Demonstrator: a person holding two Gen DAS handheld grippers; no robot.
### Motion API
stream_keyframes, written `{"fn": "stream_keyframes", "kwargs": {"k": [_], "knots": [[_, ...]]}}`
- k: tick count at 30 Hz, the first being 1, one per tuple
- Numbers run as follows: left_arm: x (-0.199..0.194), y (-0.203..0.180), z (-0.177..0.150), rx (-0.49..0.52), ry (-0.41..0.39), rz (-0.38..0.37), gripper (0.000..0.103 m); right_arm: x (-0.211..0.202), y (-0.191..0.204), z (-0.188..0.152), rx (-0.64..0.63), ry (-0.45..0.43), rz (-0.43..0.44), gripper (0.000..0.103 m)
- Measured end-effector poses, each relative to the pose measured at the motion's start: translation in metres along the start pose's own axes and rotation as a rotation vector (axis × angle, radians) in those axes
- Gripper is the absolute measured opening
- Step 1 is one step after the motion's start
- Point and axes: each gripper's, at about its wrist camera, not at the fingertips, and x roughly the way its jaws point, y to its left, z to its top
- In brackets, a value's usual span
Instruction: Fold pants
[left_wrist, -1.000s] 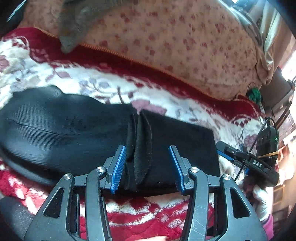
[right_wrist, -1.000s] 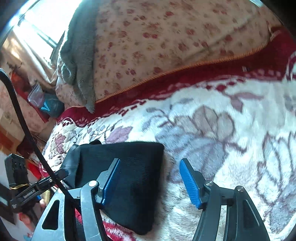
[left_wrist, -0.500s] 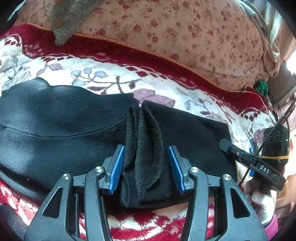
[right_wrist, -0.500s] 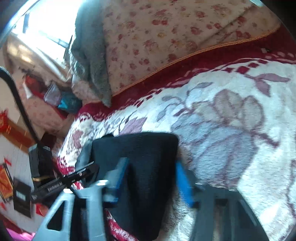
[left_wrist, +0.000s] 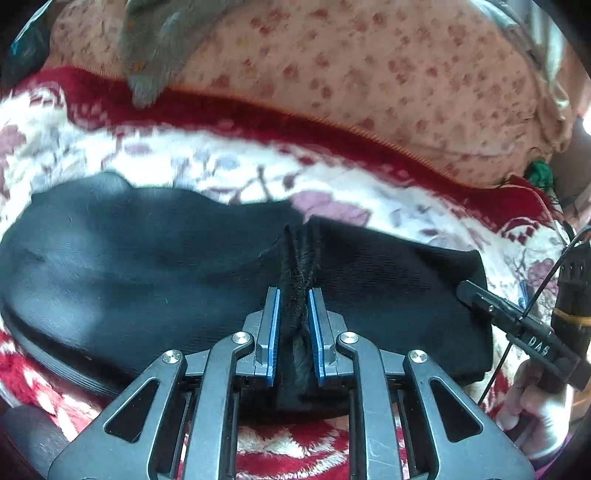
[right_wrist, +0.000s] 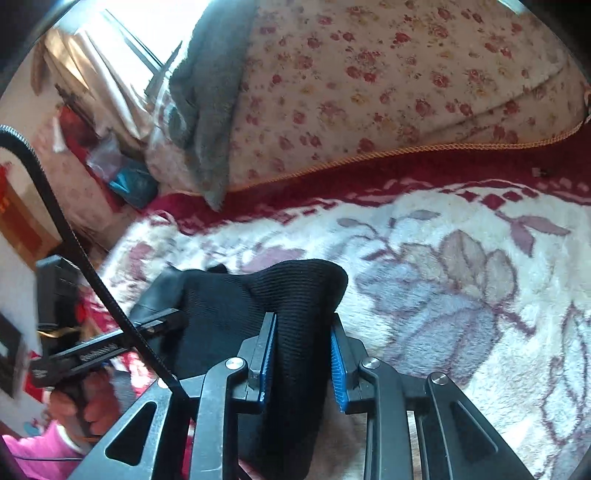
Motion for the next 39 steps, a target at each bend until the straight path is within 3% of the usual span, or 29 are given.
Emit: {"fn": "stream_keyframes", "kwargs": {"k": [2,7,10,16,19,21,23,27,39], "knots": [[0.0,-0.001,-0.002,0.002,-0.016,0.008,0.015,0.008,-0.002,-0.005,-0.027,0.01,-0.058,0.026],[-0.002,-0.002,-0.004,0.001,-0.024,0.019,0.015,0.003,-0.007,-0.004,-0.027,-0.012,-0.078,0.036],[-0.006,0.0,-0.005,-0.012,-0.013,0.017,0.015,-0.011,-0.008,-0.001,0.001,-0.032,-0.078,0.036],[-0.023,0.006,-0.012,-0.031,-0.013,0.037,0.015,-0.032,0.001,0.006,0.058,-0.063,0.01,0.036],[-0.034,0.017,-0.015,-0.055,-0.023,0.051,0.015,-0.032,0.02,0.009,0.028,-0.061,0.054,0.037],[-0.041,0.026,-0.016,-0.071,-0.029,0.066,0.024,-0.026,0.036,0.01,-0.004,-0.045,0.08,0.038],[-0.05,0.041,-0.018,-0.111,-0.046,0.078,0.033,-0.018,0.047,0.01,-0.016,-0.023,0.113,0.038],[-0.068,0.072,-0.019,-0.192,-0.074,0.107,0.033,0.01,0.072,0.012,-0.042,0.043,0.176,0.045],[-0.101,0.178,-0.031,-0.542,-0.13,0.261,0.039,0.117,0.186,0.043,-0.272,0.241,0.318,0.051]]}}
